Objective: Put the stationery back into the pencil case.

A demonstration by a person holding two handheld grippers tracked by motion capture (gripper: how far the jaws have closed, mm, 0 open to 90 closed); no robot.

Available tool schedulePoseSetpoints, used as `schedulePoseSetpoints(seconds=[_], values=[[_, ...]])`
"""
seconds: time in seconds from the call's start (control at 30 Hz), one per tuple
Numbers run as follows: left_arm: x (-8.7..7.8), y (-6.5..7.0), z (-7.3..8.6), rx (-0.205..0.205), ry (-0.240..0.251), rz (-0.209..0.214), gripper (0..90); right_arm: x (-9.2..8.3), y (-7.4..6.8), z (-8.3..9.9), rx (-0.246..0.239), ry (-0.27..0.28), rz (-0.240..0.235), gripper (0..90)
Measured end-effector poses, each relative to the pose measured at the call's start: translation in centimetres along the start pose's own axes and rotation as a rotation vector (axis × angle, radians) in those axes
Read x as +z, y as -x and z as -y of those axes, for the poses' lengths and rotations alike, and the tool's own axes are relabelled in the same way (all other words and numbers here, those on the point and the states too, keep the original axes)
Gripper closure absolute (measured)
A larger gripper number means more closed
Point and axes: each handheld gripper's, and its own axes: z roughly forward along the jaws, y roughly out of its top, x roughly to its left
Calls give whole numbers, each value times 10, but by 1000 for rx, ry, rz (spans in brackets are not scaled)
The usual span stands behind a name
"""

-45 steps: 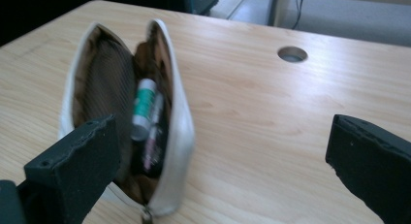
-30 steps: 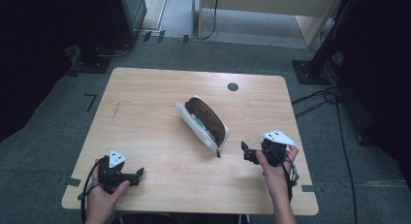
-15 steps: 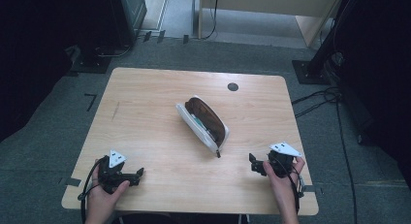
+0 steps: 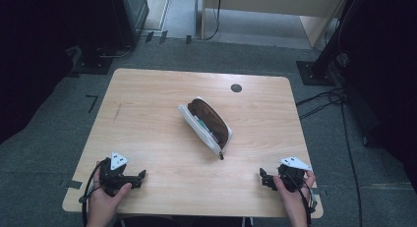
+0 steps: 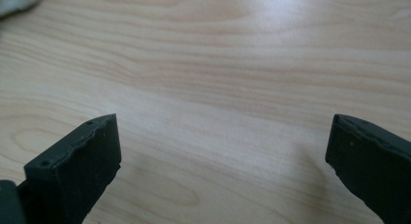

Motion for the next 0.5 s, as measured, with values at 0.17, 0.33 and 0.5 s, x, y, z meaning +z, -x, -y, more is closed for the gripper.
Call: schedulePoseSetpoints(seconds=[0.17,0.33,0.5], values=[[0,0,0,-4,1,-2,0,3,-2,6,-9,-6,16,0],[0,0,0,-2,0,-2,0,3,-2,6,-10,-6,18,0],[0,0,0,-2,0,-3,0,3,-3,6,-25,-4,3,0]])
